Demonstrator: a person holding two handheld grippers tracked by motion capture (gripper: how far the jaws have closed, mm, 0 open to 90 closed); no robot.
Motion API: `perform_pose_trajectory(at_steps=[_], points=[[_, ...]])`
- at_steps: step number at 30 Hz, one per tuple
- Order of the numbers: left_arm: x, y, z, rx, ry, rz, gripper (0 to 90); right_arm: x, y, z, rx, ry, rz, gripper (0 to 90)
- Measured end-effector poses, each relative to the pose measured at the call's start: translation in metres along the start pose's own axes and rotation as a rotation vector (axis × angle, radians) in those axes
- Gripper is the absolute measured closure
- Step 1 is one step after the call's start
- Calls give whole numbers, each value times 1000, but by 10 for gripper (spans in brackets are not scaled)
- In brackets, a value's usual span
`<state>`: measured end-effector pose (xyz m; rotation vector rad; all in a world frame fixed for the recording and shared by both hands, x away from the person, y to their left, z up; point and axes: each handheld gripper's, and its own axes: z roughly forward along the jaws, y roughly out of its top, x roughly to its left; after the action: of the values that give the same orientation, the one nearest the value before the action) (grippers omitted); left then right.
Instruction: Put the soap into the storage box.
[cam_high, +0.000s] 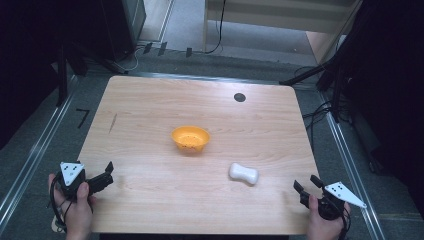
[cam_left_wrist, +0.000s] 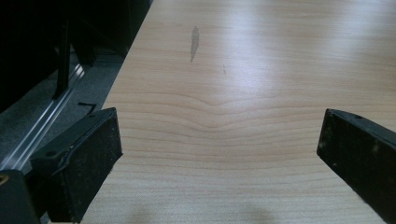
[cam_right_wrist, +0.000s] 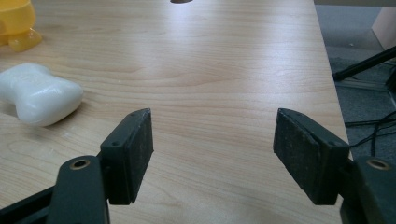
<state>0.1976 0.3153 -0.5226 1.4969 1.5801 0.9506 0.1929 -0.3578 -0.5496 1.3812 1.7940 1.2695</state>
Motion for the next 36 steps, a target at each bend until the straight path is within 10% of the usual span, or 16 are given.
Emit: perform_pose_trajectory(at_steps=[7,36], points=[[-1,0,0,7,-10,6,0,4,2,-4,28,59,26,351],[0,0,0,21,-49,13,0,50,46,45,384,257,-387,378]])
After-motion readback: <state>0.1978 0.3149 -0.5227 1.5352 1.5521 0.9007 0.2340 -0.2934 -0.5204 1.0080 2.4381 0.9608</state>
